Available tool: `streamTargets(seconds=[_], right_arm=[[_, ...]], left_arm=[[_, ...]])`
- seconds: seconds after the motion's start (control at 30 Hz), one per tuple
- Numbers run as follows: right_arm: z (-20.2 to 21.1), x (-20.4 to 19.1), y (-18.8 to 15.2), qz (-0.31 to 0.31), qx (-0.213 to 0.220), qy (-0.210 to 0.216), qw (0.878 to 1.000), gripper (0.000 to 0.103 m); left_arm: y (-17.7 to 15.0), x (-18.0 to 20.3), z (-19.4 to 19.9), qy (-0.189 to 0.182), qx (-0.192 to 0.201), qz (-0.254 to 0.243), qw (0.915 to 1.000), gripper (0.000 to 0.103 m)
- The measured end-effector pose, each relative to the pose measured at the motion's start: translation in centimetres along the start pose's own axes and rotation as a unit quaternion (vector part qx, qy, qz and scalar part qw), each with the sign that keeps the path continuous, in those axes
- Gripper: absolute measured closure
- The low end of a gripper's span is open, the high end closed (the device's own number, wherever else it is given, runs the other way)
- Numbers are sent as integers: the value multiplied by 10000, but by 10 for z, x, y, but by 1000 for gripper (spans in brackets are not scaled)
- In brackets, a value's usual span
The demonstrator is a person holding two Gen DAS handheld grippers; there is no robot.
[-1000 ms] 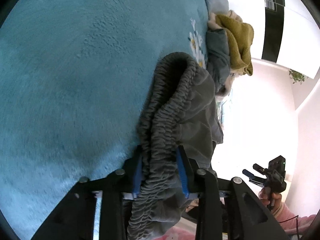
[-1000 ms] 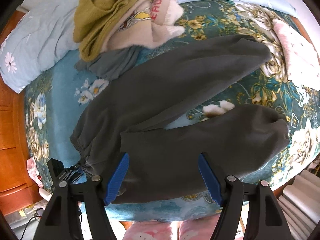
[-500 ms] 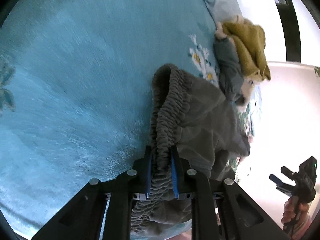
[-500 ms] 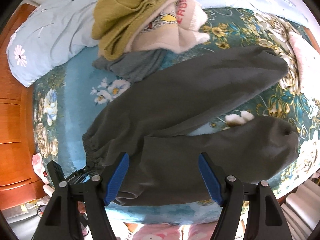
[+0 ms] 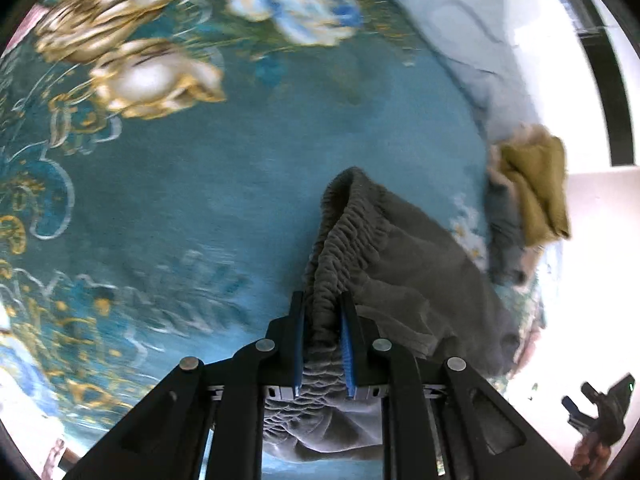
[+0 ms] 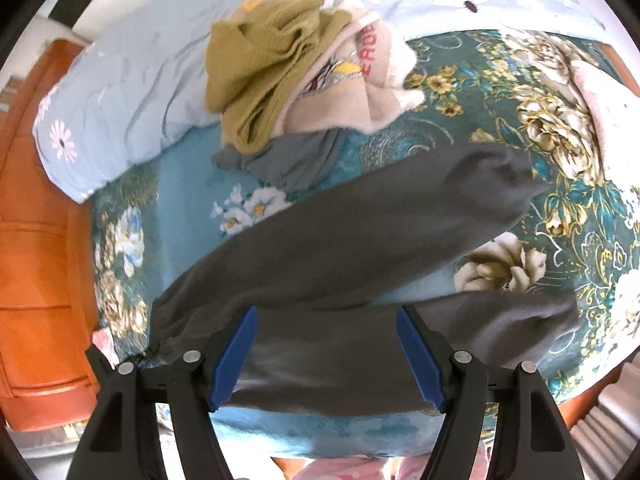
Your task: Fold clothes
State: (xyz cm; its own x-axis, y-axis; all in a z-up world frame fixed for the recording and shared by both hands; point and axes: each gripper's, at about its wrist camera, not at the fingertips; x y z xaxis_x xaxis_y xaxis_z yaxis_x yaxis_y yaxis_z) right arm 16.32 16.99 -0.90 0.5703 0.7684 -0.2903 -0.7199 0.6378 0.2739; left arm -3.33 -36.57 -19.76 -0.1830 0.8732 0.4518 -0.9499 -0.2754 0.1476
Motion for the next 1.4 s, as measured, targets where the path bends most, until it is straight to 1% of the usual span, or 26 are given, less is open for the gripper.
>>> streamTargets(seconds=[0.07,0.13,0.23,0.27,0.3,0.37,0.4,0.43,0.53,0.63,0.7,0.77,0.8,0.9,1.0,1.17,1.27,1.4], right_arm=[[4,7,0,-144,64,22,9999,28],[8,14,-1,-281,122,43,9995,28],[17,27,-2,-506,272,84,9983,28],[21,31,-2,-567,327,96,9978,28],[24,35,-2,-628,383,109,9972,28],[30,45,-6,-781,456,107,9958,28],[33,51,-8,-860,489,103,9950,28],[36,56,-10,-940,521,99,9942,28],[43,72,-16,-1162,606,84,9913,28],[51,89,-22,-1392,689,24,9879,28],[56,100,-25,-1564,752,-8,9848,28],[58,107,-27,-1668,782,-8,9829,28],[60,110,-28,-1716,794,-6,9820,28],[63,121,-31,-1858,831,2,9791,28],[66,128,-33,-1914,858,32,9777,28],[66,156,-38,-2030,909,-4,9749,28],[58,188,-42,-2186,885,-96,9718,28],[40,242,-50,-2559,747,-288,9634,28]], left_arm=[[1,-9,-11,143,-163,186,9996,86],[1,-13,-14,175,-180,429,9988,85],[3,-19,1,122,28,730,9973,84],[2,-23,7,94,115,833,9964,79],[-1,-30,17,33,216,961,9951,70],[-7,-43,35,-89,417,1216,9917,59],[-11,-51,44,-135,502,1341,9896,58],[-20,-59,48,-125,517,1455,9879,57],[-60,-73,42,-12,327,1769,9837,56],[-93,-76,25,0,22,1911,9816,56],[-102,-71,14,17,18,1853,9827,56],[-104,-67,3,93,-14,1812,9834,56],[-105,-65,-1,151,-29,1806,9834,60],[-106,-67,-7,511,-68,1914,9801,81],[-108,-67,-2,861,-64,1861,9787,88],[-120,-66,12,1446,-101,1597,9765,89],[-116,-56,17,1491,-10,1580,9761,89],[-108,-43,25,1594,30,1949,9678,88]])
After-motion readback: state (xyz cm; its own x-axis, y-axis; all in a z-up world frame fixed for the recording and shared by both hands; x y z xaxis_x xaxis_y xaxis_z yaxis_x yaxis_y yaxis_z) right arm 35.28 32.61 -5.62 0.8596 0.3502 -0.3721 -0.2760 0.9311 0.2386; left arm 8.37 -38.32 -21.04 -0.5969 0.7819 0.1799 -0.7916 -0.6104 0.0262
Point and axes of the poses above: each gripper's, at about its wrist camera, not at the fingertips, and z roughly against the way its jaws point, x to its right, y to its top, and after that the axes turned 12 degrees about x, right-handed
